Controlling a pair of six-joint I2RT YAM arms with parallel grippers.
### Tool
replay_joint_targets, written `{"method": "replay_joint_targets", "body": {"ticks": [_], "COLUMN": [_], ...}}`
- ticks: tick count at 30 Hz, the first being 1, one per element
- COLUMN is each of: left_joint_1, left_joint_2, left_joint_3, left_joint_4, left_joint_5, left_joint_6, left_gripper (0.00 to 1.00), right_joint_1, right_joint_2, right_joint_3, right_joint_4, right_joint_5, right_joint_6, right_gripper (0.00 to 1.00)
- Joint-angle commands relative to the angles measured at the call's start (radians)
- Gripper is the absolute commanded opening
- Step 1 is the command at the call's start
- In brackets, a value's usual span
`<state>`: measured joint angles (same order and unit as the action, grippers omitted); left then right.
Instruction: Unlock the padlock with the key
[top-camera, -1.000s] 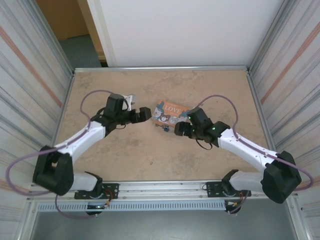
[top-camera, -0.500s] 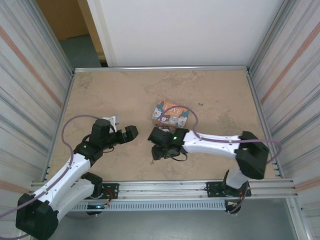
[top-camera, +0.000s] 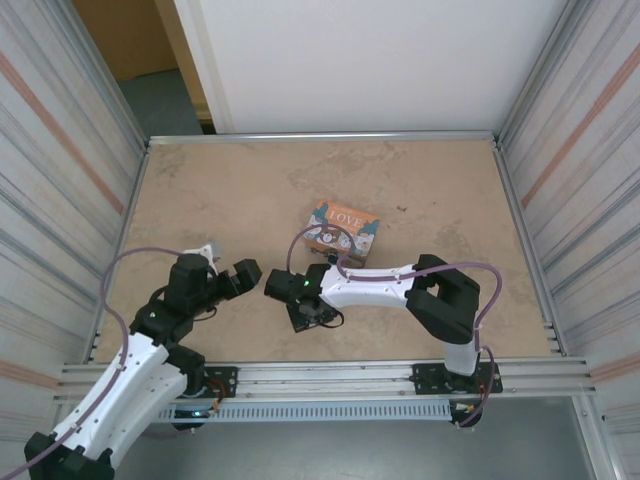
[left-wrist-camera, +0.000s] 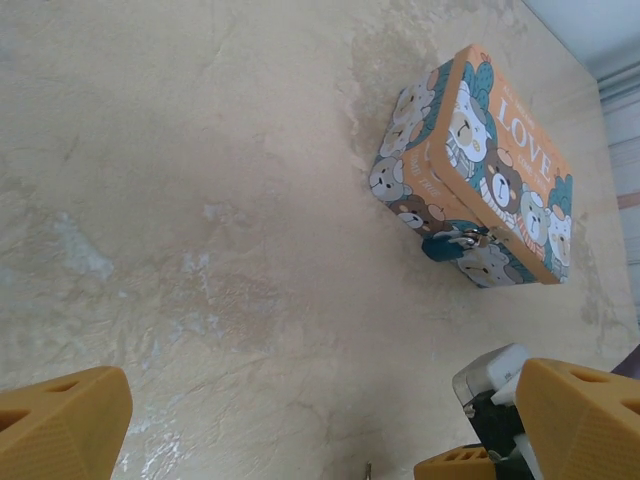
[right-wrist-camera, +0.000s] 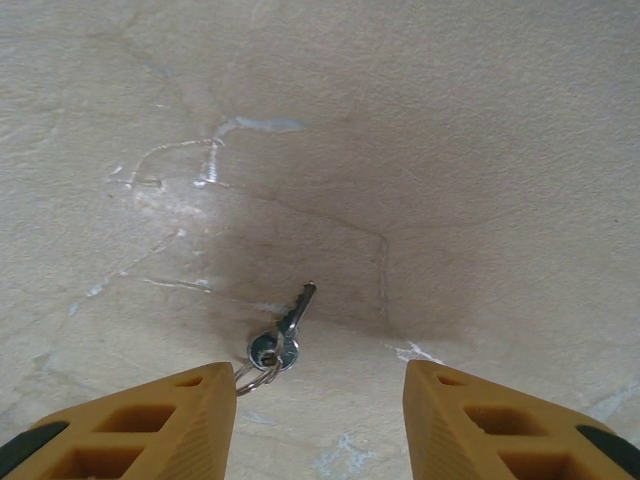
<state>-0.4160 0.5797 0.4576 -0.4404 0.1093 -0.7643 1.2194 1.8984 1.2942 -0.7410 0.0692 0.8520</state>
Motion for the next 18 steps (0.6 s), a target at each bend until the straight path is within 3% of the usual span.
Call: {"method": "replay_joint_targets", "body": {"ticks": [1, 18], "left_joint_1": [0.000, 0.000], "left_joint_2": [-0.020, 0.005], "left_joint_3": [-0.002, 0.006], "left_joint_4": [-0.045, -0.038], "left_joint_5": [-0.034, -0.031], "left_joint_6": [-0.015, -0.012], "left_gripper": [0.99, 0.99], "right_joint_1": [0.006, 0.009], "right_joint_2": [0.018, 0.033], "right_joint_3": [0.024, 0.017], "right_joint_4": [-0.050, -0.048], "right_joint_5": [-0.015, -0.032], "right_joint_6": [-0.021, -0.030], "right_gripper": [0.45, 0.38]}}
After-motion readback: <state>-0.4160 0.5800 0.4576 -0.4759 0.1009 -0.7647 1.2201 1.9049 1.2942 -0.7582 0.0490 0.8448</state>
